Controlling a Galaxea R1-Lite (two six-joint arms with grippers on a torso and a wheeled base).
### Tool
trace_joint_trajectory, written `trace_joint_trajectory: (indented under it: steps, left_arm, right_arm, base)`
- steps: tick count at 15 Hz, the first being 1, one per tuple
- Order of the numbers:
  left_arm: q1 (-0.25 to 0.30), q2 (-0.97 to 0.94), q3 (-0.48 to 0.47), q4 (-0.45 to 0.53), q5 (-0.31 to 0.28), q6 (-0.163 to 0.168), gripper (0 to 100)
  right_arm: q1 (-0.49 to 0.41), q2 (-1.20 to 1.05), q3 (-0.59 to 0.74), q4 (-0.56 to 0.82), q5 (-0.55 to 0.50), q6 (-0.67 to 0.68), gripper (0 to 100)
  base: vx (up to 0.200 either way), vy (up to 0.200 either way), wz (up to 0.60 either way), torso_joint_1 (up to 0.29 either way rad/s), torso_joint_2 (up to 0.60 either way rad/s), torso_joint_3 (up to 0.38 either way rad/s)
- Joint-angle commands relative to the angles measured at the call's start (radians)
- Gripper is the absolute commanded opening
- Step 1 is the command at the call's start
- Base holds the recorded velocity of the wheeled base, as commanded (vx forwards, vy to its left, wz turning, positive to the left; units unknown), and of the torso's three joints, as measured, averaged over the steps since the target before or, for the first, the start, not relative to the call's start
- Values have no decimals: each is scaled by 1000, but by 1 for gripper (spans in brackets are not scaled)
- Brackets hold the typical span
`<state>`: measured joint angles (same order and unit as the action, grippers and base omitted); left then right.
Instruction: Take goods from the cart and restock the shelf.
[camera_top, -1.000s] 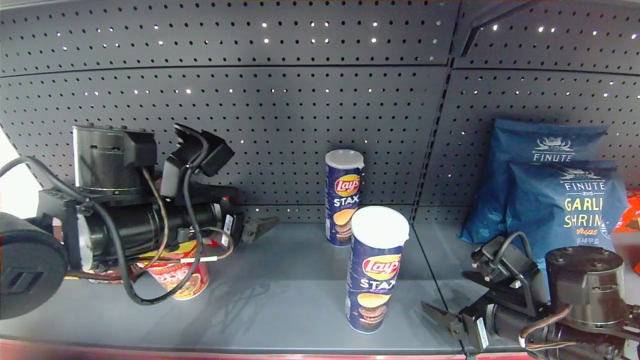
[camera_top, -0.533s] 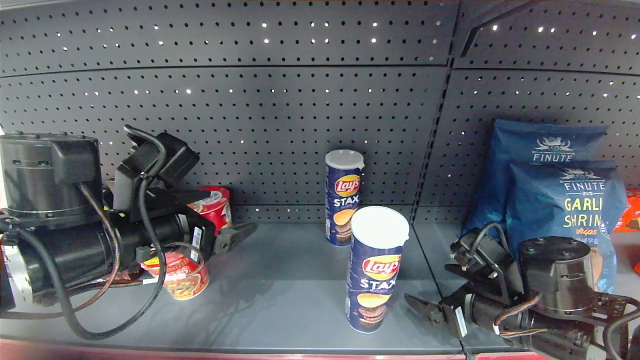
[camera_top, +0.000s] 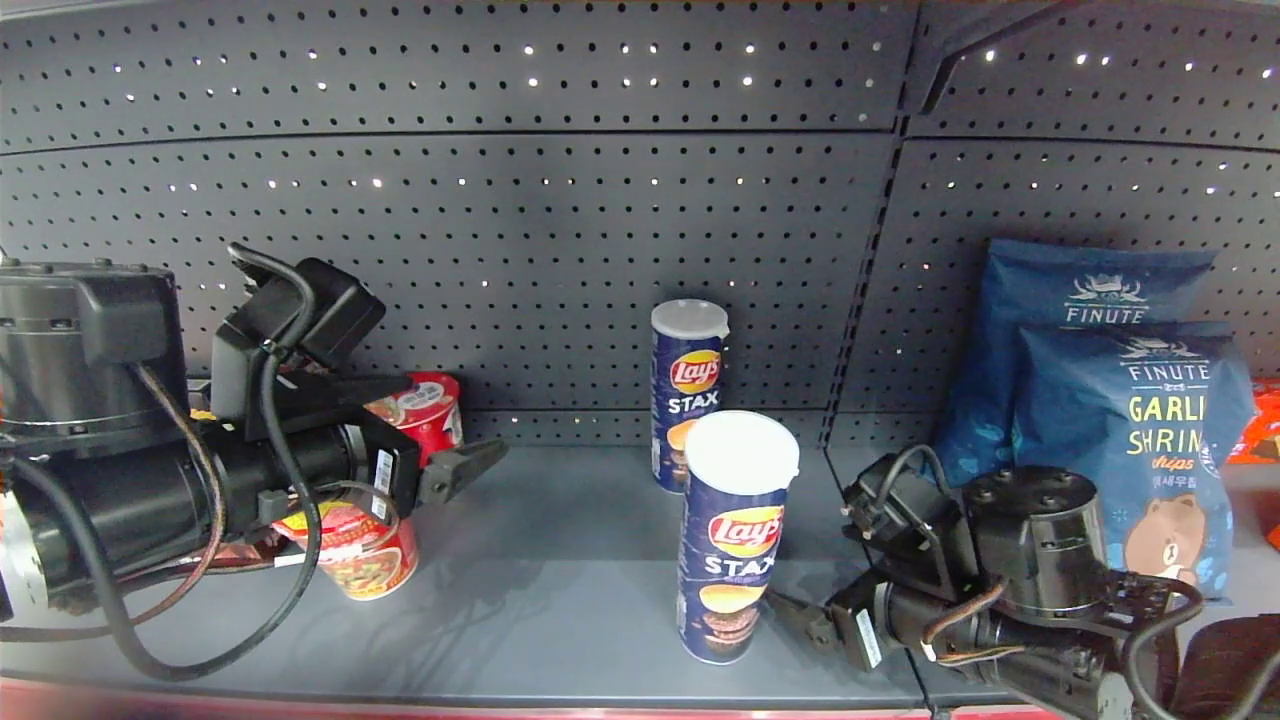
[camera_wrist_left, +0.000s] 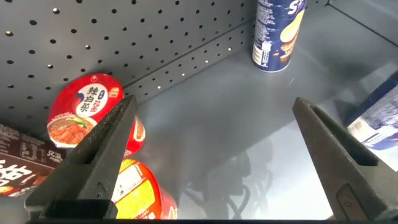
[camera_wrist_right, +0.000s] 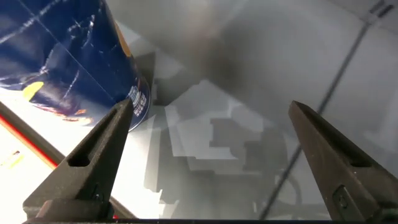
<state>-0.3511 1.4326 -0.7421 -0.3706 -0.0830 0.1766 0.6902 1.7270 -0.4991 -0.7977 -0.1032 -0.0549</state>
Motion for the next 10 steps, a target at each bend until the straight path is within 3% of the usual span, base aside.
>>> trace_joint_trajectory:
  steps: [1, 10]
  left_arm:
    - [0, 2, 0, -1, -1, 0, 100]
    - [0, 11, -8, -1, -3, 0, 100]
  right_arm:
    - [12, 37, -25, 0, -4, 0, 100]
    - [29, 77, -58, -9, -4, 3, 100]
  base:
    - [0, 0, 0, 0, 0, 0]
    - [0, 0, 0, 0, 0, 0]
